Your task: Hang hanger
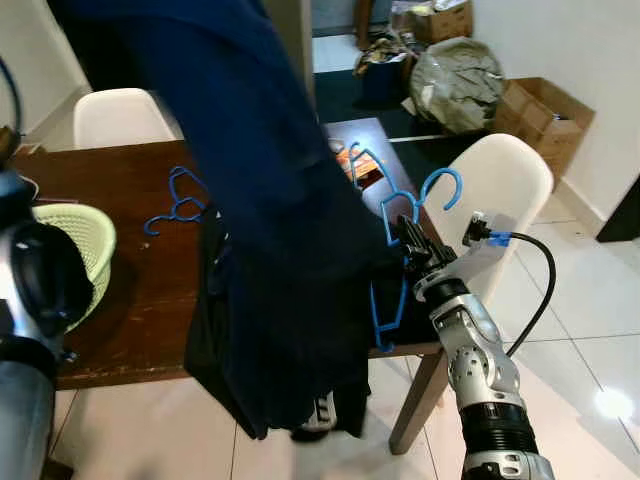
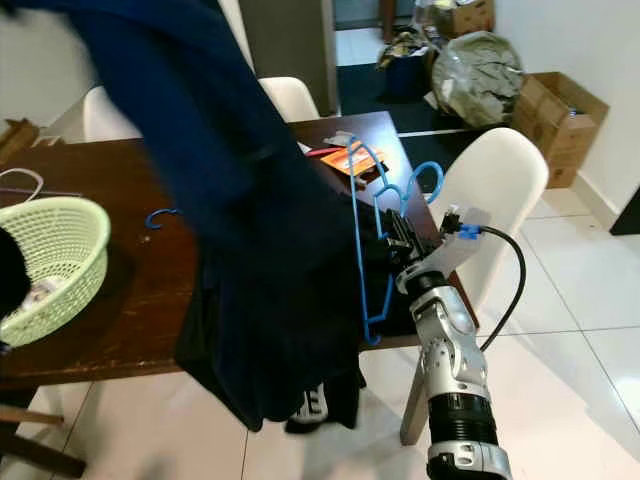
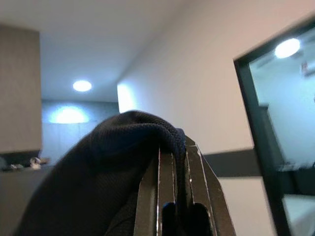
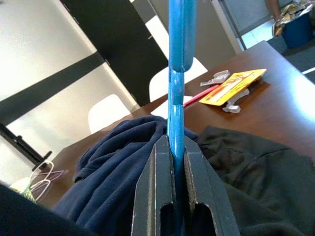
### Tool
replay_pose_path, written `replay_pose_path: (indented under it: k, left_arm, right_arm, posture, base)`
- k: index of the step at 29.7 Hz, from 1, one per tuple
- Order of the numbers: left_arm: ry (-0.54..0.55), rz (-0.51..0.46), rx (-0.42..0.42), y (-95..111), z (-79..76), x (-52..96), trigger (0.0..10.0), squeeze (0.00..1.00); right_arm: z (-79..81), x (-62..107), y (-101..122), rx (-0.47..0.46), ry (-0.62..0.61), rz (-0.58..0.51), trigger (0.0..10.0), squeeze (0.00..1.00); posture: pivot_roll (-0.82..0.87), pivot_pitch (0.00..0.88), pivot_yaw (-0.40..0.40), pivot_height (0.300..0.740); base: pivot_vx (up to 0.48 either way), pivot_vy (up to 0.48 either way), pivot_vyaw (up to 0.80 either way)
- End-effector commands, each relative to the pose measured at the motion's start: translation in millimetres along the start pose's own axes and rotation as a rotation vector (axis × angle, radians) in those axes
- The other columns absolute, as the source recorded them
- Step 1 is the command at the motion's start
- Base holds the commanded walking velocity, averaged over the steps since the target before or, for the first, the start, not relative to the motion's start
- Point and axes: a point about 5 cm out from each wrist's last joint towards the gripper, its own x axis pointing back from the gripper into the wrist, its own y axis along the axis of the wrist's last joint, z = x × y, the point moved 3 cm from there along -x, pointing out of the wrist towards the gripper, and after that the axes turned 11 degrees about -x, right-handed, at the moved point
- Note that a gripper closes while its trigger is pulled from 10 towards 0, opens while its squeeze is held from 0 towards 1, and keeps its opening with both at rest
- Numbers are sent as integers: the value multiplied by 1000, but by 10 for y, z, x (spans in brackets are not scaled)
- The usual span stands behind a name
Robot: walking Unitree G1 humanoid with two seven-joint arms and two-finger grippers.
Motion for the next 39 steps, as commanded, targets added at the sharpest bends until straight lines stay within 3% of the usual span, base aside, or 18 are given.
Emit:
replay_pose_path:
  k: [1,2,5,7,8,10,13,19,22,29,33,36,39]
  left_arm:
    - [2,-51,-88,262,37,-6,0,0]
    - [49,-28,-166,306,166,46,0,0]
    - [84,-7,-211,333,249,93,0,0]
    - [259,86,-351,361,606,351,0,0]
    - [259,86,-351,361,606,351,0,0]
    - [365,128,-437,440,773,547,0,0]
    - [403,134,-549,588,810,615,0,0]
    - [422,124,-616,719,847,606,0,0]
    - [440,143,-646,721,952,616,0,0]
    - [486,232,-601,497,1270,707,0,0]
    - [518,287,-640,430,1413,750,0,0]
    - [559,362,-652,323,1603,804,0,0]
    - [563,371,-644,301,1629,806,0,0]
  right_arm:
    - [5,-11,-62,0,-4,19,10000,0]
    - [22,-15,-72,-2,6,23,10000,0]
    - [33,-17,-78,-4,14,26,10000,0]
    - [72,-26,-92,21,40,40,10000,0]
    - [72,-26,-92,21,40,40,10000,0]
    - [81,-33,-97,31,49,48,10000,0]
    - [78,-44,-99,30,53,53,10000,0]
    - [72,-56,-100,30,55,56,10000,0]
    - [67,-60,-92,32,54,55,10000,0]
    - [-1,-53,-61,9,15,38,10000,0]
    - [-20,-52,-50,8,12,37,10000,0]
    - [-45,-55,-36,17,5,41,10000,0]
    - [-50,-55,-34,20,3,42,10000,0]
  posture:
    - [44,44,65,740]
    - [54,44,64,740]
    - [56,44,63,740]
    - [60,46,60,740]
    - [60,46,60,740]
    - [62,47,55,740]
    - [68,47,47,740]
    - [70,45,45,740]
    - [72,46,42,740]
    - [70,51,36,740]
    - [71,54,32,740]
    - [70,58,29,740]
    - [70,58,29,740]
  base:
    - [0,0,0]
    - [0,0,0]
    - [0,0,0]
    - [0,0,800]
    - [0,0,800]
    - [0,0,800]
    - [0,0,800]
    - [0,0,800]
    - [0,0,800]
    - [0,0,457]
    - [0,0,0]
    - [0,0,0]
    - [0,0,0]
